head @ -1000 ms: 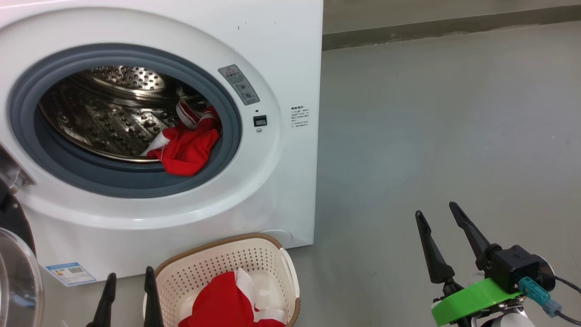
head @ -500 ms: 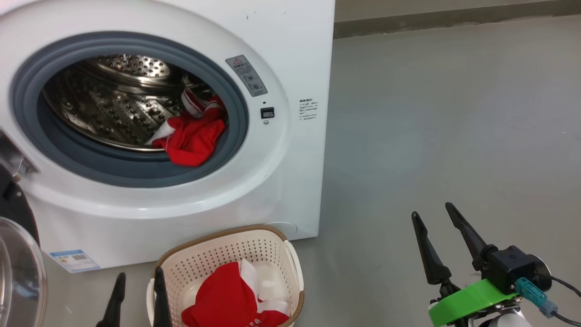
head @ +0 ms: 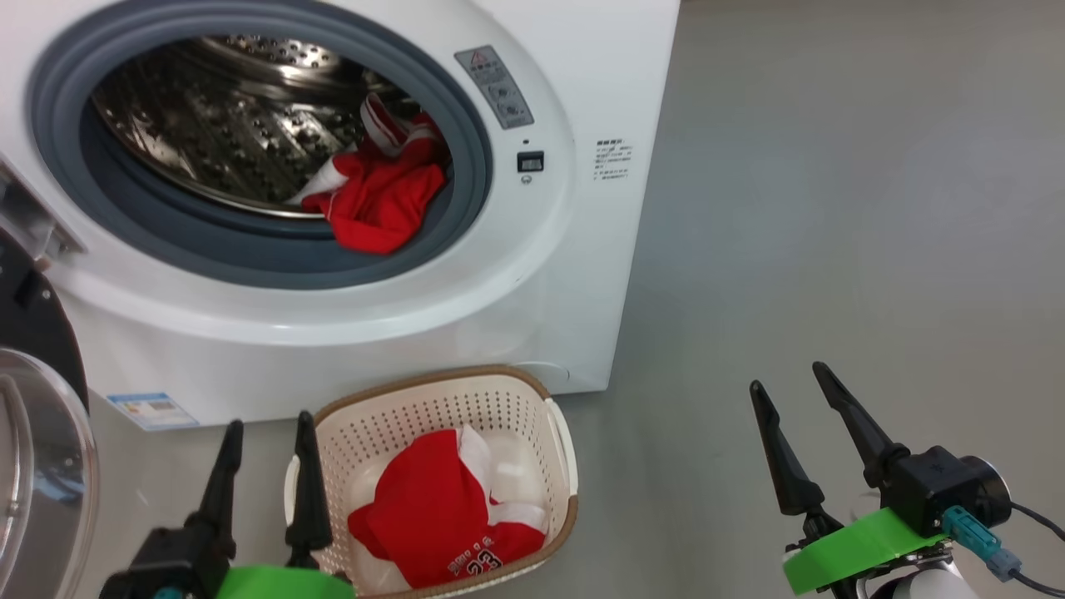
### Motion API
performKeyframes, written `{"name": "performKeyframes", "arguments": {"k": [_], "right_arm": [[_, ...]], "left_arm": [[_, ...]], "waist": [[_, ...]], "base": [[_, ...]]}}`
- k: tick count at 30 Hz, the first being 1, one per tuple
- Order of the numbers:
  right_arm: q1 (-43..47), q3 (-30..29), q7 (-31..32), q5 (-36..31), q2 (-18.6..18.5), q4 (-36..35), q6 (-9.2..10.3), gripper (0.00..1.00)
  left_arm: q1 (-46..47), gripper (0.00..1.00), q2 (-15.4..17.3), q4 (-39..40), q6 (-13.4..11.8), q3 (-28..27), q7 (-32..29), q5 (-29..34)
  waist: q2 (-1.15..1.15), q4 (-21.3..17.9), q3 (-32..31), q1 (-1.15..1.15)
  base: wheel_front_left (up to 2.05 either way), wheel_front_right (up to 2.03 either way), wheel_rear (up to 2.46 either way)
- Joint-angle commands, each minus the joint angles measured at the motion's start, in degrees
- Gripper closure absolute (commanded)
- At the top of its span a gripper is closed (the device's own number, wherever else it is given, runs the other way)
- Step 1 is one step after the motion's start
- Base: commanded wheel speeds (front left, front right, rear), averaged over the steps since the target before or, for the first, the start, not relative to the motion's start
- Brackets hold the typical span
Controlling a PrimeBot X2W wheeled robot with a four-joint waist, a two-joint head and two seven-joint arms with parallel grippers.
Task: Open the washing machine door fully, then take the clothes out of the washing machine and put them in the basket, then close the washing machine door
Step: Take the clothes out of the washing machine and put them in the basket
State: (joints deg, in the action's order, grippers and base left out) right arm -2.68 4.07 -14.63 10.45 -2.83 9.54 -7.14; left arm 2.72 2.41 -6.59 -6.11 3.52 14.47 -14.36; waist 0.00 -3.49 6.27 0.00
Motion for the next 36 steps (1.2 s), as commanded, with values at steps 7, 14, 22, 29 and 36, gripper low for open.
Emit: {"name": "performKeyframes", "arguments": {"k": [7,14,22,29,36], "right_arm": [[-3.8,1.2,-0.4,-0.1,0.0,-2.3,-0.35,0.0],[-5.7,1.4,-0.4,0.2,0.0,-2.9,-0.35,0.0],[-7.4,1.4,-0.4,0.4,0.0,-3.4,-0.35,0.0],[-8.6,1.2,-0.4,-0.1,0.0,-4.1,-0.35,0.0],[-10.0,1.0,-0.4,-0.6,0.0,-5.1,-0.35,0.0]], "left_arm": [[8.9,0.0,0.5,-1.7,0.1,-2.8,0.5,-0.8],[17.1,0.0,0.7,-5.7,1.5,-4.6,0.5,0.0],[26.4,0.0,0.9,-10.8,3.0,-5.6,0.5,0.7],[35.4,0.0,1.5,-15.8,4.0,-6.3,0.5,1.4],[44.4,0.0,2.2,-21.9,4.4,-6.7,0.5,2.0]], "waist": [[0.0,0.6,5.9,0.0],[0.0,0.1,10.6,0.0],[0.0,-0.5,15.0,0.0],[0.0,-0.7,19.3,0.0],[0.0,-0.7,23.8,0.0]], "base": [[0.0,0.0,0.0],[0.0,0.0,0.0],[0.0,0.0,0.0],[0.0,0.0,0.0],[0.0,0.0,0.0]]}}
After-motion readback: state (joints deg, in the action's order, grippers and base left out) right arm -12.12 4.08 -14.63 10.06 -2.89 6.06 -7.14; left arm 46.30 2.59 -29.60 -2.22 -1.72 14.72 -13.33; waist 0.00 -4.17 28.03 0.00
